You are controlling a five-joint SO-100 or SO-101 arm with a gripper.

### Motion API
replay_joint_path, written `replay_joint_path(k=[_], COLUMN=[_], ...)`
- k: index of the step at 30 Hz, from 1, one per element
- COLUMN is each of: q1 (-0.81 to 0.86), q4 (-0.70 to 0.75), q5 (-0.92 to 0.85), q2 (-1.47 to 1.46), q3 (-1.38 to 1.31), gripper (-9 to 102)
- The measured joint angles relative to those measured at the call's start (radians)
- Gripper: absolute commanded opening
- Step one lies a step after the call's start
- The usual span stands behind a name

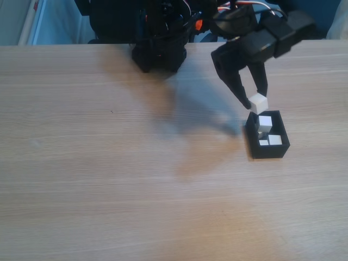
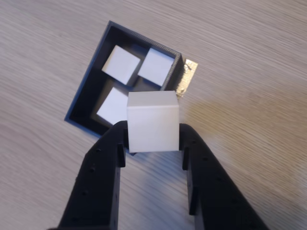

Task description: Pick blocks and place them in the box.

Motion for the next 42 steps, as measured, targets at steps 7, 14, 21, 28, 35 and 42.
replay_joint_path(k=[7,14,21,28,35,42], q1=[-0.017,-0.037,-0.048,-0.038,0.021,0.193], q4=[-0.043,-0.089,-0.135,-0.143,-0.072,-0.003], q5=[0.049,0.066,0.101,0.101,0.101,-0.061], q2=[-0.124,-0.23,-0.272,-0.288,-0.227,0.049], q3=[-0.061,-0.11,-0.115,-0.117,-0.092,0.173], gripper=[1,7,11,11,0,0])
